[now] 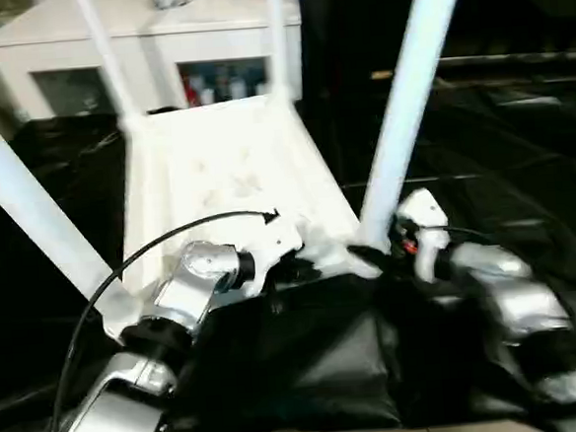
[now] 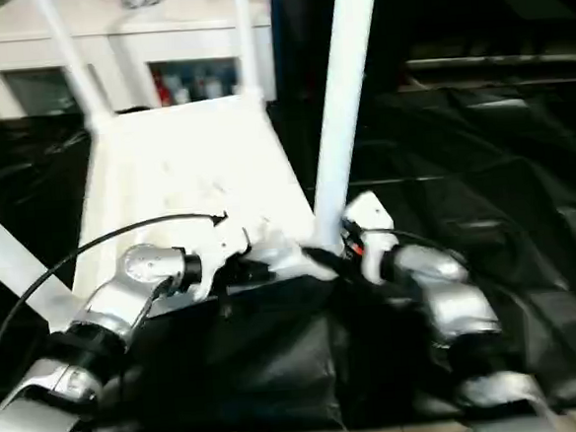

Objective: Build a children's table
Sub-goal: Rotate leg to tighten

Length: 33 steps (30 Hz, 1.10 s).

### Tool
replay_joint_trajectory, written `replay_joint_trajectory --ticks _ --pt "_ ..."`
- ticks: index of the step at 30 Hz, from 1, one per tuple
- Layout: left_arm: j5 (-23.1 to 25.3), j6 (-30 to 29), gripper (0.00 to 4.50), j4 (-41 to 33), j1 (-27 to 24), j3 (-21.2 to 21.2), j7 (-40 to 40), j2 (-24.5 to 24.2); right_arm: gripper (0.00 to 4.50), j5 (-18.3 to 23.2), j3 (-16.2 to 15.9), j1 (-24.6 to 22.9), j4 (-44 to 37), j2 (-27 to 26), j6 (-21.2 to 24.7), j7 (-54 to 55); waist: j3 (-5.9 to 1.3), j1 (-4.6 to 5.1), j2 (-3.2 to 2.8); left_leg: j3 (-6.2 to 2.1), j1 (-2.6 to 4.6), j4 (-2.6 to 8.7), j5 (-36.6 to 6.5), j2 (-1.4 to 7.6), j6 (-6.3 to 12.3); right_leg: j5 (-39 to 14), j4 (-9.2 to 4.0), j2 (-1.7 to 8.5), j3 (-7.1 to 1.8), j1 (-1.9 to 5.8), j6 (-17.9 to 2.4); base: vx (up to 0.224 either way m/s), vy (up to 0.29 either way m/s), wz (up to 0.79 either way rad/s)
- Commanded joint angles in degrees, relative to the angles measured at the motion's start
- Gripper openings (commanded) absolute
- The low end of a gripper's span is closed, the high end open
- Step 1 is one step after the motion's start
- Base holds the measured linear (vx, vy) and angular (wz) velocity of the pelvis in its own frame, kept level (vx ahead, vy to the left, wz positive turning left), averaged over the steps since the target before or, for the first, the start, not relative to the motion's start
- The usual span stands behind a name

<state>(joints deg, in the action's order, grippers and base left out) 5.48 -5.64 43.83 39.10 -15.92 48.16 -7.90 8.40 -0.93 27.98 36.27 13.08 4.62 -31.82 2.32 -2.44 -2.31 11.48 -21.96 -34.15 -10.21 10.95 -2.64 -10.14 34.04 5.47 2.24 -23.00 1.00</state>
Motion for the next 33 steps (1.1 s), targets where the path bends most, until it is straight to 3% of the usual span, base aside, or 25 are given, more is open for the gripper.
replay_joint_trajectory --ticks 1,6,9,11,14,16,18,20,21,24,26,29,33 --pt "-1.3 -1.5 0.0 3.6 0.3 3.5 -9.7 3.1 2.72 -1.8 2.2 -0.1 5.7 -2.5 2.4 12.2 -2.6 0.64 0.88 -1.45 1.32 4.96 -21.4 1.53 -0.8 -29.3 -5.86 2.56 -1.1 1.03 -8.9 0.0 0.0 0.0" --pt "0.3 -1.6 0.0 7.6 3.1 2.7 -17.1 8.9 2.72 -3.2 2.5 4.7 11.4 -9.0 2.4 24.2 -2.9 0.95 1.03 -1.61 1.45 5.0 -22.4 1.43 -0.19 -29.1 -6.25 2.6 -0.97 0.96 -8.1 0.0 0.0 0.0" --pt "0.9 -0.5 0.0 8.5 3.5 1.8 -16.5 9.6 2.72 -4.6 0.1 5.9 12.3 -9.9 0.4 20.7 -3.17 0.74 0.82 -1.48 1.13 5.17 -20.4 1.52 0.77 -24.6 -6.0 2.59 -1.01 1.41 -8.7 0.0 0.0 0.0" --pt "1.1 -0.2 0.0 8.5 3.4 1.6 -16.0 9.5 3.28 -4.8 -0.3 5.8 12.0 -10.0 -0.5 19.3 -3.26 0.64 0.88 -1.33 0.96 5.2 -18.9 1.59 1.45 -21.2 -5.78 2.53 -1.06 1.59 -9.5 0.0 0.0 0.0" --pt "1.3 1.6 0.0 9.4 3.6 1.6 -14.7 8.2 3.54 -3.1 0.5 5.7 10.3 -9.7 -4.0 15.3 -3.28 0.58 0.77 -1.21 0.88 5.1 -18.8 1.53 2.37 -20.3 -5.72 2.61 -1.05 1.79 -10.2 0.0 0.0 0.0" --pt "0.6 3.4 0.0 9.5 3.5 2.1 -12.7 6.7 3.77 -0.9 0.5 5.1 6.8 -7.7 -2.9 9.5 -3.32 0.43 0.95 -1.12 0.94 5.02 -18.5 1.48 3.13 -21.3 -5.84 2.64 -1.08 1.88 -10.0 0.0 0.0 0.0" --pt "0.3 4.0 0.0 9.3 3.4 2.5 -11.1 5.4 3.83 -1.3 -1.4 3.8 3.1 -4.0 -1.7 3.6 -3.28 0.33 0.82 -1.14 0.67 5.11 -17.7 1.57 3.64 -21.3 -5.8 2.48 -0.99 2.12 -9.6 0.0 0.0 0.0" --pt "-0.2 4.9 0.0 9.0 3.1 2.7 -8.9 4.3 3.83 -1.9 -2.8 2.6 0.4 -0.8 -1.2 -0.4 -3.31 0.2 1.02 -1.03 0.87 4.93 -17.4 1.64 3.74 -20.9 -5.85 2.51 -1.07 1.93 -9.7 0.0 0.0 0.0" --pt "-0.6 5.9 0.0 8.8 2.8 2.8 -6.8 3.4 3.83 -2.5 -3.6 1.7 -1.2 1.6 -1.4 -3.0 -3.48 0.09 1.07 -1.12 0.4 4.89 -15.2 1.55 4.18 -19.7 -5.58 2.62 -0.96 2.4 -9.9 0.0 0.0 0.0" --pt "-1.8 9.1 0.0 8.2 2.2 3.3 -1.8 1.0 3.83 -2.6 -5.3 -1.1 -5.1 6.7 -1.0 -10.4 -3.36 0.04 1.15 -0.94 0.58 4.75 -15.0 1.59 4.87 -20.5 -5.83 2.55 -0.98 2.14 -10.2 0.0 0.0 0.0" --pt "-3.2 10.6 0.0 6.8 1.1 2.8 5.7 -1.7 3.83 -0.5 -5.6 -3.5 -9.4 9.9 0.4 -16.5 -3.47 -0.25 1.08 -0.92 0.56 4.72 -13.9 1.79 5.27 -19.3 -5.51 2.58 -1.0 2.23 -11.0 0.0 0.0 0.0" --pt "-4.6 10.4 0.0 5.4 0.3 2.4 11.5 -3.2 3.83 0.9 -5.7 -4.6 -11.8 11.4 1.7 -19.7 -3.52 -0.43 0.96 -0.87 0.43 4.78 -12.7 2.02 5.78 -16.4 -5.04 2.48 -0.89 2.35 -12.4 0.0 0.0 0.0" --pt "-8.4 6.9 0.0 1.4 -1.2 1.9 22.8 -5.2 3.83 2.0 -7.1 -5.2 -14.1 12.5 3.2 -23.6 -3.56 -0.89 0.92 -0.72 0.79 4.77 -12.3 2.41 5.36 -14.6 -4.5 2.47 -0.98 2.04 -14.1 0.0 0.0 0.0"
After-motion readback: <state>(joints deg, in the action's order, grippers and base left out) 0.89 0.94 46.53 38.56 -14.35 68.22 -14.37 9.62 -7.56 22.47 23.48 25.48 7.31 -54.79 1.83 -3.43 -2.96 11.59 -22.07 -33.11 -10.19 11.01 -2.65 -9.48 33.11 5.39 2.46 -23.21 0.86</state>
